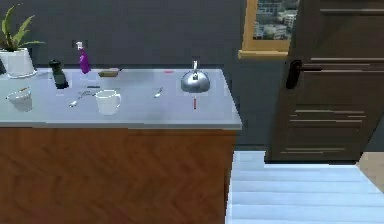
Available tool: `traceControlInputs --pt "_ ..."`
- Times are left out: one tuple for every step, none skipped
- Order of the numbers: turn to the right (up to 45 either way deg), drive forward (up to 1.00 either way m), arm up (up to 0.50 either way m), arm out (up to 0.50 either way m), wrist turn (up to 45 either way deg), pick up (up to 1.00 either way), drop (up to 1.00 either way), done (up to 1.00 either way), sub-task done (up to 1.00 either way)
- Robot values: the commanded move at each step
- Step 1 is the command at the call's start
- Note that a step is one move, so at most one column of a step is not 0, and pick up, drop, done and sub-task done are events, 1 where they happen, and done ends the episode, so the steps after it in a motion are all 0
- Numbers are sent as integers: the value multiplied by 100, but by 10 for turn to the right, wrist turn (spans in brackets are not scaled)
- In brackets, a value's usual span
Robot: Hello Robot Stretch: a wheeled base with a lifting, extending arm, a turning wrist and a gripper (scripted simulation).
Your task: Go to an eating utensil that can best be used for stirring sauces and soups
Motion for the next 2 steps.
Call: traceControlInputs --pt "90 0 0 0 0 0 0 0 0" --pt "0 35 0 0 0 0 0 0 0"
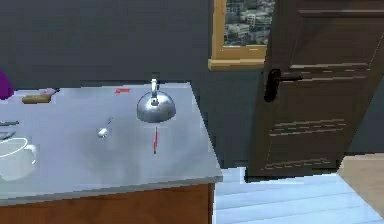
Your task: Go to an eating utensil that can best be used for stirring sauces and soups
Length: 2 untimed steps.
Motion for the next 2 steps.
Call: traceControlInputs --pt "-450 0 0 0 0 0 0 0 0" --pt "-60 0 0 0 0 0 0 0 0"
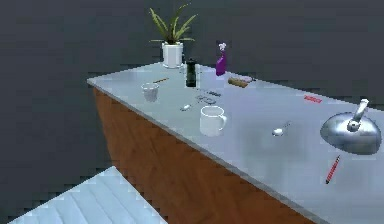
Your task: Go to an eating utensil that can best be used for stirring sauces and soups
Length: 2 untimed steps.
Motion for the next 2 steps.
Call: traceControlInputs --pt "0 100 0 0 0 0 0 0 0" --pt "0 0 0 0 0 0 0 100 0"
